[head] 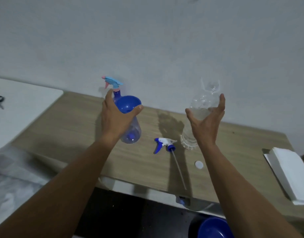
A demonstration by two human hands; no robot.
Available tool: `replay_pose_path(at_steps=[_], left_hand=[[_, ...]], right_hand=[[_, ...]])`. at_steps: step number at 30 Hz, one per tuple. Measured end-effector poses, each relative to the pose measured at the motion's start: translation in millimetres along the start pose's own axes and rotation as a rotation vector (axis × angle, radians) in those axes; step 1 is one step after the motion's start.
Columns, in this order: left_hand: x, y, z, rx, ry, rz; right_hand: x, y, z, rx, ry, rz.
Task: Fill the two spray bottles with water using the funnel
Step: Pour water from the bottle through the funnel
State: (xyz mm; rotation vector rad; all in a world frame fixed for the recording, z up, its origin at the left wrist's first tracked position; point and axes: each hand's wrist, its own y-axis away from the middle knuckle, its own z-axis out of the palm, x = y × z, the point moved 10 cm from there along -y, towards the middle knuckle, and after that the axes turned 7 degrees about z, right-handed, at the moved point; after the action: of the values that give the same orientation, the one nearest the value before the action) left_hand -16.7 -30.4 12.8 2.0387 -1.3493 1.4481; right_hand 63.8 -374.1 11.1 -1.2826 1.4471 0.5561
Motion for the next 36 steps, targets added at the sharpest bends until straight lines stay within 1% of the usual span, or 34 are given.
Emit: replay_pose_path(at_steps=[4, 6, 8, 11, 14, 18, 21, 26, 29, 36], left_hand=[[-7.7, -10.0, 13.7, -0.082, 0.048, -0.002], [-9.8, -12.5, 17.5, -0.093, 0.018, 0.035], [-14.1, -12.5, 20.4, -0.104, 0.035, 0.037], [-19.2, -11.6, 22.4, -0.109, 0.088, 0.021], [-22.1, -12.2, 23.1, -0.119, 0.084, 0.005], [-21.8, -14.6, 24.9, -0.144, 0.089, -0.009], [-18.5, -15.1, 26.3, -0.156, 0.138, -0.017], [-18.8, -16.6, 26.1, -0.202, 0.170, -0.027], [-20.6, -17.7, 26.9, -0.222, 0.196, -0.041], [-25.0, -20.7, 27.9, -0.249, 0.248, -0.059]], right_hand=[[-4.3, -9.5, 1.1, -0.016, 0.025, -0.063], [-5.5, -13.1, 1.6, -0.008, 0.033, -0.088], [-5.6, -16.2, -0.7, 0.020, 0.036, -0.102], [-5.9, -21.3, -2.0, 0.050, 0.062, -0.083], [-7.9, -23.5, -2.1, 0.062, 0.069, -0.050], [-17.6, -22.7, -1.5, 0.038, 0.139, -0.081], [-31.0, -21.9, -1.7, -0.008, 0.237, -0.123], [-75.8, -16.0, 6.1, -0.146, 0.493, -0.306], [-98.8, -10.9, 17.0, -0.230, 0.666, -0.384], [-135.6, 2.7, 37.5, -0.343, 0.882, -0.462]])
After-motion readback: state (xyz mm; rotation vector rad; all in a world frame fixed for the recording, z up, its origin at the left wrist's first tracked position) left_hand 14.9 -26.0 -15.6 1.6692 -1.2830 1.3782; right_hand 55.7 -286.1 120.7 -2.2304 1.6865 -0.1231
